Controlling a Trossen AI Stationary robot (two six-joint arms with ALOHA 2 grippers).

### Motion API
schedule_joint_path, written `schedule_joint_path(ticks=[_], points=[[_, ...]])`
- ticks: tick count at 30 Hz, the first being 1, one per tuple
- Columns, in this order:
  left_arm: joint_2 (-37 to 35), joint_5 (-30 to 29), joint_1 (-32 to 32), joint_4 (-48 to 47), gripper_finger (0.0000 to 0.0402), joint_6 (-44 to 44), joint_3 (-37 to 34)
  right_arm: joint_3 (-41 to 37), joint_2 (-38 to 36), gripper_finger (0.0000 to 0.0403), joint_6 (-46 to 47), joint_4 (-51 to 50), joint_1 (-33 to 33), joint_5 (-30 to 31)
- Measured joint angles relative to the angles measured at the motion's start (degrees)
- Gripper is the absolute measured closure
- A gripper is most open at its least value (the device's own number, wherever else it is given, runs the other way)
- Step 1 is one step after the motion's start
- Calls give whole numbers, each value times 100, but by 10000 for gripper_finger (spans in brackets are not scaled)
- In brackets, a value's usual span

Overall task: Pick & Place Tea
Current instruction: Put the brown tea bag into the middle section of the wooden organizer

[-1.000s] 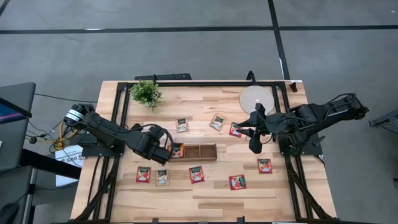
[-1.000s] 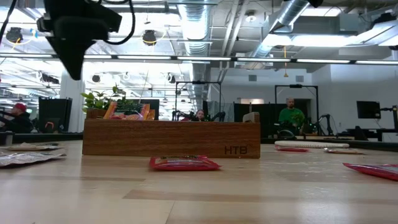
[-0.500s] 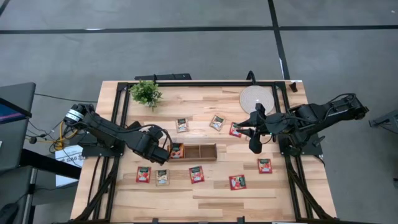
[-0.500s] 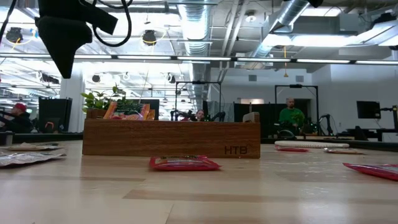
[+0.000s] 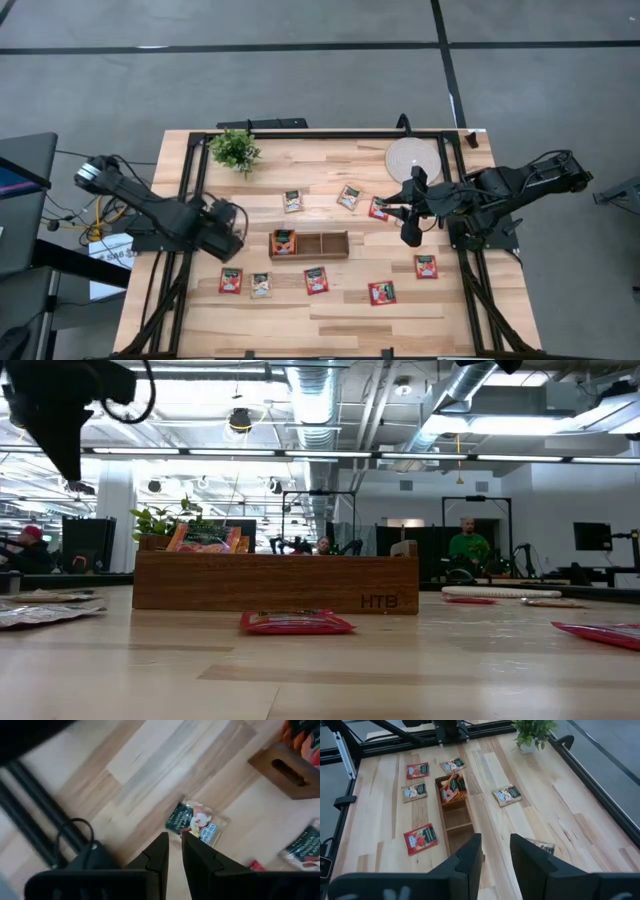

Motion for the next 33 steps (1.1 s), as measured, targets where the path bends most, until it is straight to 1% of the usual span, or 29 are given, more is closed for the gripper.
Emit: schedule_joint_path(ticks=[3, 6, 10, 14, 18, 23, 26, 33], points=[[-462, -55, 42, 382, 356, 10, -428, 0, 0, 306, 2, 33, 0, -2], [-749, -62, 132, 657, 356, 10, -869, 0, 0, 306, 2, 59, 0, -7], [-897, 27, 240, 1014, 351, 15, -1274, 0, 0, 306, 4, 199, 0, -9], [-897, 28, 348, 1362, 328, 231, -1457, 0, 0, 306, 4, 376, -1, -9], [-896, 31, 495, 1750, 295, 736, -1558, 0, 0, 306, 4, 421, -1, -13], [-856, 30, 833, 1882, 257, 1520, -1587, 0, -2, 306, 37, 433, -2, -185], [-833, 157, 1126, 1947, 249, 2137, -1589, 0, -1, 306, 193, 433, -2, -293], [-834, 685, 1977, 2497, 248, 3535, -1593, 0, -1, 306, 304, 466, -2, -299]])
